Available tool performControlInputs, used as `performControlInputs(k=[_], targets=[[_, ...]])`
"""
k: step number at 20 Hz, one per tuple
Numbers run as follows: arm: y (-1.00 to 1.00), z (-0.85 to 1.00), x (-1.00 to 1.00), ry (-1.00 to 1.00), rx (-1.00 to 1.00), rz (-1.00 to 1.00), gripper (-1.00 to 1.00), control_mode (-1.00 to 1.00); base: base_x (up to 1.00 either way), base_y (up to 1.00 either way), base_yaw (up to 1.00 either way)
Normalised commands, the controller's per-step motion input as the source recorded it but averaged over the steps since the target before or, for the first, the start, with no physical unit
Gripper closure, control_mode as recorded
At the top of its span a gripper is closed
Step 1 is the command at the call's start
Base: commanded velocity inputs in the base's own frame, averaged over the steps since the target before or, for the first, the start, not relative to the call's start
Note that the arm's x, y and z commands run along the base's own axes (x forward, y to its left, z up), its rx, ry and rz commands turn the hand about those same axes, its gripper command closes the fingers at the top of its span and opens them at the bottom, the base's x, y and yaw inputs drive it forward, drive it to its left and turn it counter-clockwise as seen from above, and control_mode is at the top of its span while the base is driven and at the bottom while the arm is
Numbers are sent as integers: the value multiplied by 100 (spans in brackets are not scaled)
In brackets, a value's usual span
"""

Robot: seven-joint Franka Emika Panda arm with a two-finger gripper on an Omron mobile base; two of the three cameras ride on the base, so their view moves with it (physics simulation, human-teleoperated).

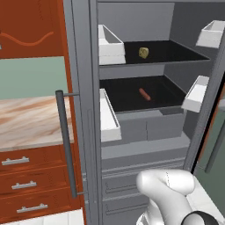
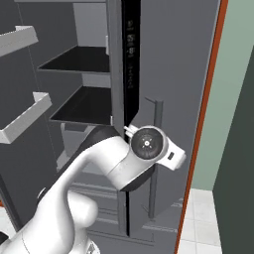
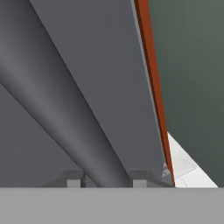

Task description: Retrieve the sausage and cheese from the fridge and place them on the cutting board on the counter.

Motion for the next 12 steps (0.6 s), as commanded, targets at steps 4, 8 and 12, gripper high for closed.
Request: performControlInputs(k=[4,8,12], targets=[[16,-17,-3,0,0,0,-100,-100,0,0,0],[7,-9,-20,0,0,0,-100,-100,0,0,0],[10,-12,-39,4,0,-2,-100,-100,0,0,0]])
